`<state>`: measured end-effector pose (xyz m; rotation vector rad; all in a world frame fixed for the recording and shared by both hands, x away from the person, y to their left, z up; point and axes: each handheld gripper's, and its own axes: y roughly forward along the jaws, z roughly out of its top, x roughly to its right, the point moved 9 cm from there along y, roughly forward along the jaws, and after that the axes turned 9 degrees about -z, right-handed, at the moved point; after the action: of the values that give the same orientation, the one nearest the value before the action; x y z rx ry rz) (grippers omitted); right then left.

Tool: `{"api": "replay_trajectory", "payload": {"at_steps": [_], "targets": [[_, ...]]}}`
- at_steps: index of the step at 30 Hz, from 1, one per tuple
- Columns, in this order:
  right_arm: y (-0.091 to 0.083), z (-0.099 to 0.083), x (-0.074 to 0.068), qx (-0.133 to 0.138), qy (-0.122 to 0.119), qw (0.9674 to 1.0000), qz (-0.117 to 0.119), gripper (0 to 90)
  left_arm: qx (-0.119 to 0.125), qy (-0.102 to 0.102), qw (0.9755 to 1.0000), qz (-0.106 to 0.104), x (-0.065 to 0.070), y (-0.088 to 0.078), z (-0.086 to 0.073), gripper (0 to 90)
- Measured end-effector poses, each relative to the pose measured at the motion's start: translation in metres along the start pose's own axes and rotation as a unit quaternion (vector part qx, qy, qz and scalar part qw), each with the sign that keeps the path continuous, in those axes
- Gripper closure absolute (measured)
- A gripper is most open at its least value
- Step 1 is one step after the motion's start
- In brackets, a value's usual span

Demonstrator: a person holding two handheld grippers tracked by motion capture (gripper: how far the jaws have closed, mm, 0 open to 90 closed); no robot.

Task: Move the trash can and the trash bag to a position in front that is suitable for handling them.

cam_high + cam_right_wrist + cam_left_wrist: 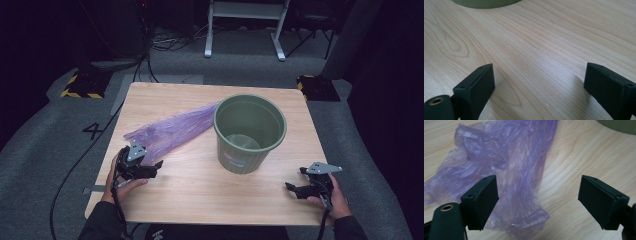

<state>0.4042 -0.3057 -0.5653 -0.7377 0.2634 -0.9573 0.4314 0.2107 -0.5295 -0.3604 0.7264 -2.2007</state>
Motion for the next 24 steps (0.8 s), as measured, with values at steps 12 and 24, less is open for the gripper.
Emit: {"api": "replay_trajectory", "payload": {"at_steps": [12,24], "targets": [[0.000,0.000,0.000,0.000,0.000,1.0000,0.001,9.6,0.019,-0.008,0.9997,0.012,-0.012,-0.005,0.002,24.6],[0.000,0.000,0.000,0.001,-0.001,1.0000,0.001,9.6,0.019,-0.029,0.9993,0.013,-0.022,-0.008,0.001,15.8]]}}
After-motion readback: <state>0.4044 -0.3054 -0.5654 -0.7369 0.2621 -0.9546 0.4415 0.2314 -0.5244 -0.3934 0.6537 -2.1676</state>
